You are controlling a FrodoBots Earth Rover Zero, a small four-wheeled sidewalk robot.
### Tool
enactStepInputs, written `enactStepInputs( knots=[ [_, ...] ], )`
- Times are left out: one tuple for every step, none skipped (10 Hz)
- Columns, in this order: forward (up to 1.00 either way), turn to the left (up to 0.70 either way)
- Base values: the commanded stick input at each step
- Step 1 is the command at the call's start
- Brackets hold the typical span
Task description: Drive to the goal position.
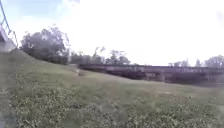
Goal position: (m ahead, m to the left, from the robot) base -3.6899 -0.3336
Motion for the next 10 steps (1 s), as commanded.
enactStepInputs(
  knots=[
    [0.28, 0.00],
    [0.28, 0.00],
    [0.28, 0.00],
    [0.28, 0.00],
    [0.29, 0.00],
    [0.30, 0.00],
    [0.31, 0.00],
    [0.31, 0.00],
    [0.31, 0.00],
    [0.30, 0.00]
  ],
)
